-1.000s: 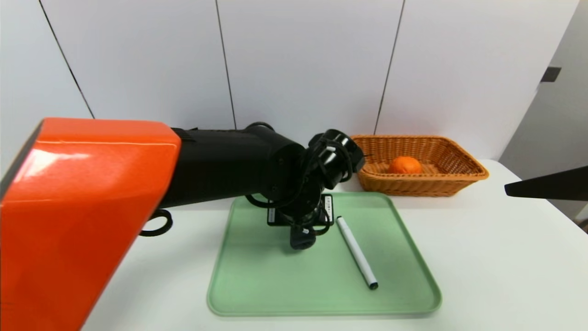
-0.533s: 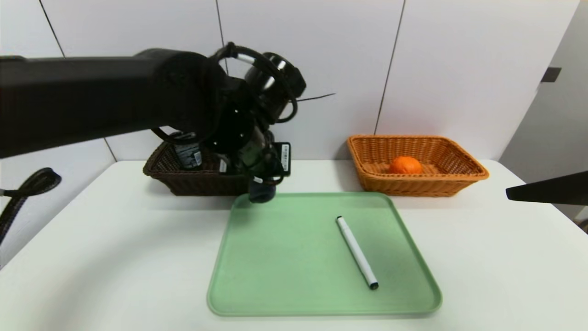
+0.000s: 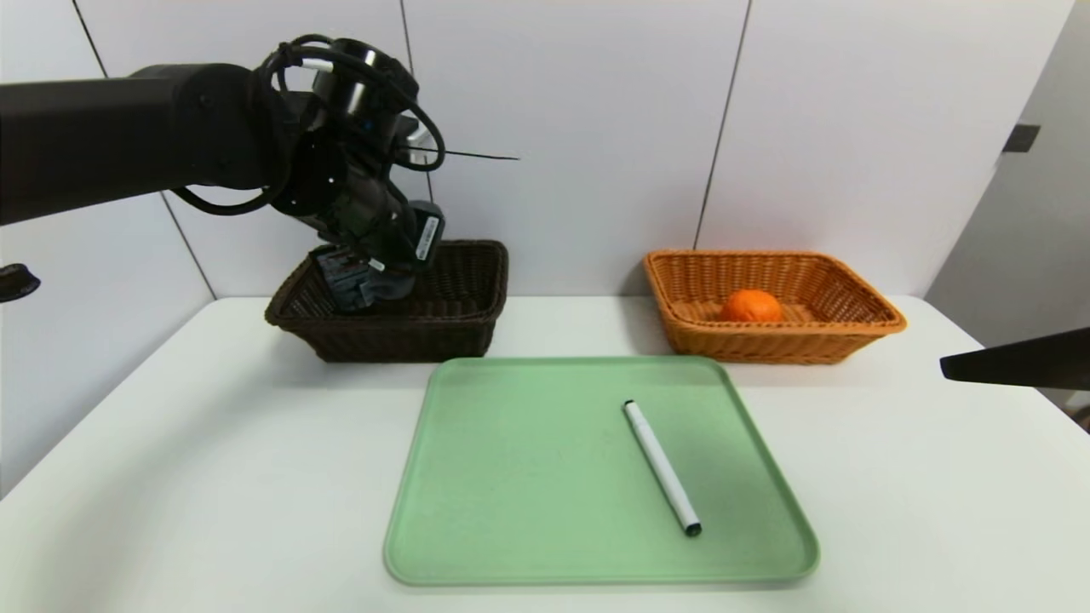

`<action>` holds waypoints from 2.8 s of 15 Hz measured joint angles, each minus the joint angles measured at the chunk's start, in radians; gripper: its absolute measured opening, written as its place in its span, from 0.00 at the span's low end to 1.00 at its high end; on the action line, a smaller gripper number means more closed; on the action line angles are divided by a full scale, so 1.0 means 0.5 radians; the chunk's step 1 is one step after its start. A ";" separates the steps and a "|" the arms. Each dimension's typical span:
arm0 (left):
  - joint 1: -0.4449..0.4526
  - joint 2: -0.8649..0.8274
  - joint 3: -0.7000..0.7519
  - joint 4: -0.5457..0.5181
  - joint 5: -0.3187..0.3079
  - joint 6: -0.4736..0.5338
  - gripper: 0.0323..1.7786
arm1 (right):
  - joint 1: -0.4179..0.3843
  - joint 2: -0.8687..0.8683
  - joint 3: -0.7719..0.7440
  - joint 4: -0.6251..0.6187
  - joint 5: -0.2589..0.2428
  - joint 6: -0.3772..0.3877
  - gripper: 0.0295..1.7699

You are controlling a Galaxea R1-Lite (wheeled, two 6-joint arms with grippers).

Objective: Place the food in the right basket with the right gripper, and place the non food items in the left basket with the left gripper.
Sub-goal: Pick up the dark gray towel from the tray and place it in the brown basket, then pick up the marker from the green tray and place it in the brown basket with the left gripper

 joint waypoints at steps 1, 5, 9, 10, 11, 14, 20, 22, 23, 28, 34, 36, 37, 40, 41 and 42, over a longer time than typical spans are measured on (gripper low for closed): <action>0.036 0.012 0.001 -0.054 -0.040 0.155 0.14 | 0.000 -0.002 0.002 0.000 0.000 0.000 0.96; 0.110 0.089 0.003 -0.163 -0.098 0.709 0.14 | 0.000 -0.006 0.020 0.000 -0.001 0.002 0.96; 0.117 0.202 0.004 -0.237 -0.170 0.868 0.14 | -0.004 -0.021 0.049 -0.001 -0.003 0.002 0.96; 0.117 0.223 0.004 -0.242 -0.172 0.877 0.14 | -0.004 -0.025 0.052 0.000 -0.005 0.002 0.96; 0.118 0.236 0.004 -0.243 -0.172 0.877 0.17 | -0.006 -0.028 0.054 0.000 -0.006 0.002 0.96; 0.117 0.255 0.003 -0.246 -0.174 0.863 0.42 | -0.007 -0.033 0.057 0.000 -0.004 0.002 0.96; 0.135 0.258 -0.001 -0.369 -0.172 0.860 0.71 | -0.007 -0.038 0.068 -0.001 -0.003 0.004 0.96; 0.136 0.245 -0.003 -0.402 -0.170 0.856 0.77 | -0.007 -0.045 0.068 0.000 -0.003 0.004 0.96; 0.137 0.236 -0.005 -0.461 -0.168 0.839 0.79 | -0.007 -0.049 0.068 0.000 -0.004 0.005 0.96; 0.032 0.151 -0.007 -0.535 -0.154 0.432 0.87 | -0.027 -0.067 0.093 -0.006 -0.003 0.008 0.96; -0.413 0.052 0.011 -0.282 -0.169 -0.046 0.92 | -0.041 -0.083 0.114 -0.120 -0.006 0.097 0.96; -0.557 0.048 0.011 -0.269 -0.157 -0.156 0.93 | -0.045 -0.085 0.114 -0.123 -0.005 0.097 0.96; -0.635 0.051 0.011 -0.250 -0.150 -0.244 0.93 | -0.051 -0.085 0.114 -0.124 -0.005 0.097 0.96; -0.806 0.089 0.013 -0.144 -0.065 -0.532 0.94 | -0.057 -0.083 0.114 -0.124 -0.005 0.097 0.96; -0.841 0.115 0.013 -0.128 0.014 -0.625 0.94 | -0.057 -0.083 0.117 -0.124 -0.004 0.096 0.96; -0.877 0.149 0.013 -0.097 0.102 -0.722 0.94 | -0.058 -0.082 0.123 -0.124 -0.003 0.094 0.96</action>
